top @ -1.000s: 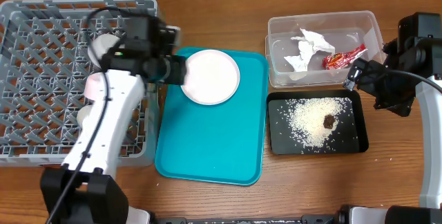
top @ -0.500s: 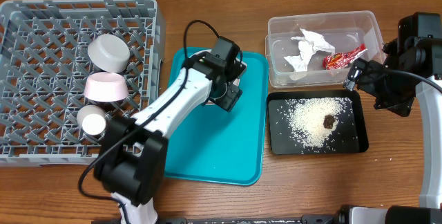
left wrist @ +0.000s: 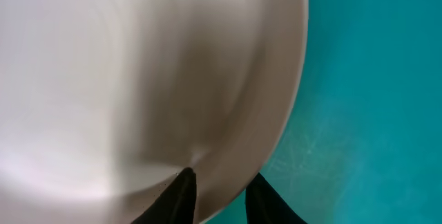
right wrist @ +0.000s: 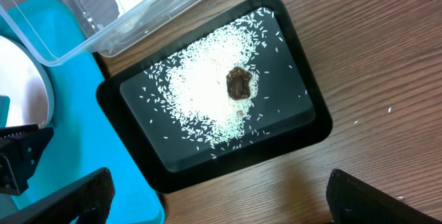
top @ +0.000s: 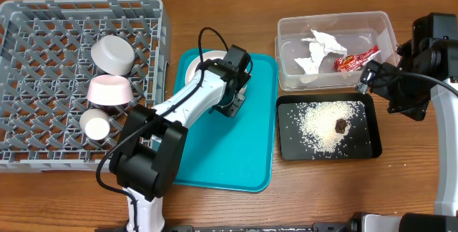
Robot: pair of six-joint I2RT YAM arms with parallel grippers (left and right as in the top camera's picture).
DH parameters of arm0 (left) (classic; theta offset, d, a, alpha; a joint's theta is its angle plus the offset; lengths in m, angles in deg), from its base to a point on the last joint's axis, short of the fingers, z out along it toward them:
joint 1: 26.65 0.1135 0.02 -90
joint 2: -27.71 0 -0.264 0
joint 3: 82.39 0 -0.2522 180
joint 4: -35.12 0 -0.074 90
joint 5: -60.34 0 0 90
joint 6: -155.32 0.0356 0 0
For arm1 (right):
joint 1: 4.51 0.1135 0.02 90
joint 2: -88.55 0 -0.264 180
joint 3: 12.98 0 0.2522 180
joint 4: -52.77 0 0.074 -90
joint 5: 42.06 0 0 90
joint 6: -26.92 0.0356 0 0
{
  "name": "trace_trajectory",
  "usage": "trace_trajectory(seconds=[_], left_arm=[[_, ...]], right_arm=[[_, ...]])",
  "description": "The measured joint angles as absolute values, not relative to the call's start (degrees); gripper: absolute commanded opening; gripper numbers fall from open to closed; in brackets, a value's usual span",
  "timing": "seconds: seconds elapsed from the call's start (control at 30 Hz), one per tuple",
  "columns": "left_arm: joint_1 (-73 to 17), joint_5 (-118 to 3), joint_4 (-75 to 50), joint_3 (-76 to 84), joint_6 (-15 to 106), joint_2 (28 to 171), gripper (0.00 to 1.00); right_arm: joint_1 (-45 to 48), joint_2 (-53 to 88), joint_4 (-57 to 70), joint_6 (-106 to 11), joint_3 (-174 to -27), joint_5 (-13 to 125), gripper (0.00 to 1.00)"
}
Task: Sort waste into correct bins and load items into the dishwasher
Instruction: 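Grasp the rim of the white plate with the left gripper, then stand the white plate upright in the dish rack with the left gripper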
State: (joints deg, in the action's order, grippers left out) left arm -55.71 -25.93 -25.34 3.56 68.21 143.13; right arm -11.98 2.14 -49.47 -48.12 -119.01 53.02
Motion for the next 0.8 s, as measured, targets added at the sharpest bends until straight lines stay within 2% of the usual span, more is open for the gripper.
trace_trajectory(seconds=[0.03,0.07,0.23,0.27,0.4,0.63,0.8], left_arm=[[-55.71,-25.98,-25.27,3.56,68.01,143.13,0.32],[-55.71,-26.07,-24.97,3.6,67.73,143.13,0.32],[-55.73,-26.2,-23.52,4.71,66.92,143.13,0.25],[-55.73,-26.22,-23.52,5.11,66.97,143.15,0.24],[-55.81,-26.15,-23.17,5.39,66.97,143.15,0.04],[-56.58,-25.98,-22.91,4.74,66.92,143.13,0.04],[-56.62,-25.96,-30.21,-1.14,64.8,143.13,0.04]], right_arm=[[-12.0,2.14,-49.5,-48.14,-119.01,53.05,1.0],[-12.0,2.14,-49.45,-48.14,-119.01,53.02,1.0],[-11.98,2.14,-49.5,-48.16,-119.01,53.02,1.0],[-12.0,2.14,-49.5,-48.16,-119.01,53.02,1.0],[-12.0,2.14,-49.47,-48.14,-119.01,53.02,1.0],[-11.98,2.14,-49.54,-48.16,-119.01,53.02,1.0],[-11.98,2.14,-49.5,-48.12,-119.01,53.05,1.0]])
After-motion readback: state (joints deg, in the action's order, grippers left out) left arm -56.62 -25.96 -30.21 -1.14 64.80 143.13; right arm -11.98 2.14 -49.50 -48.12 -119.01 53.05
